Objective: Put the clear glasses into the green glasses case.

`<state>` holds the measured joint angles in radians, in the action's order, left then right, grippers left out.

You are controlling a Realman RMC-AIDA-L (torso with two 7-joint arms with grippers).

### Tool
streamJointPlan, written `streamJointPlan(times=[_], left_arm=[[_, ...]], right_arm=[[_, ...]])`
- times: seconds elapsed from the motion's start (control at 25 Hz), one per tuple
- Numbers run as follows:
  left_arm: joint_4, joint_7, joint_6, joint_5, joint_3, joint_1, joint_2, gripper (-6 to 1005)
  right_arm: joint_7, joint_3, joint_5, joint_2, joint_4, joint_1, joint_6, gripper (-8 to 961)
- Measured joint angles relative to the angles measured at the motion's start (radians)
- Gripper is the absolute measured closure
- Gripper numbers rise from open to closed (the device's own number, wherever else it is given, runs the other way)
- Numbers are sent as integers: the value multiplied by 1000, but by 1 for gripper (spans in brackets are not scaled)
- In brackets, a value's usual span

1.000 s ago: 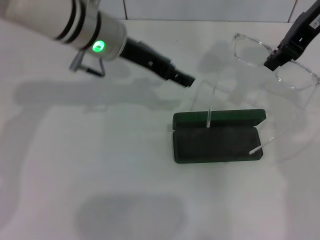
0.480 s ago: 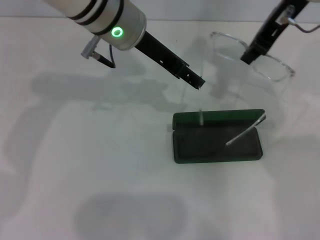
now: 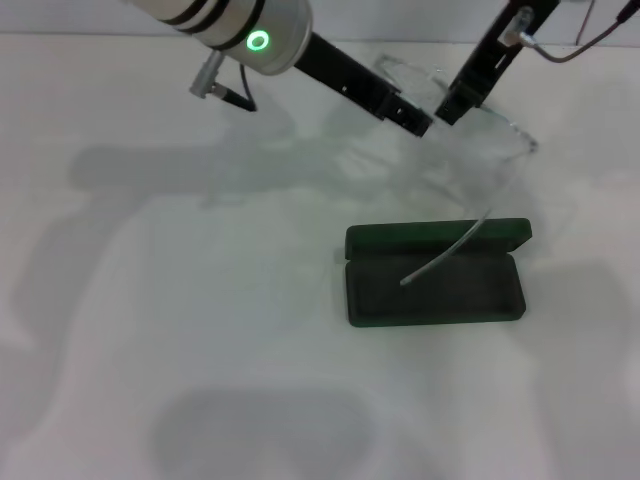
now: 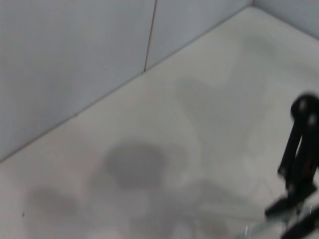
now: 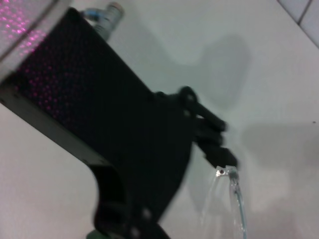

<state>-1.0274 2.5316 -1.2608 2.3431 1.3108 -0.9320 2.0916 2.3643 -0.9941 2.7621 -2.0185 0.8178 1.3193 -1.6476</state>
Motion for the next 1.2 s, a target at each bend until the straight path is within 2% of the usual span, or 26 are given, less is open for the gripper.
streamJointPlan(times=[0.2,0.44,0.6,0.76,0.96,1.2], left_arm=[[8,-9,40,-60,18,3,0,113],[4,-14,57,-83,31,25,-2,112],[-7,-47,63,-88,-10,60,-4,111],[-24,-73,64,-86,-66,83,-9,111],[-42,-81,56,-82,-81,106,-20,112],[-53,-82,39,-80,-73,118,-11,112]], right_arm=[[0,0,0,-1,-40,13,34,855],[1,1,-24,3,-24,-15,37,857],[0,8,-31,18,41,-71,23,859],[-1,34,-34,34,68,-97,21,864],[-1,36,-33,38,75,-111,39,864],[-2,31,-22,38,75,-111,51,863]])
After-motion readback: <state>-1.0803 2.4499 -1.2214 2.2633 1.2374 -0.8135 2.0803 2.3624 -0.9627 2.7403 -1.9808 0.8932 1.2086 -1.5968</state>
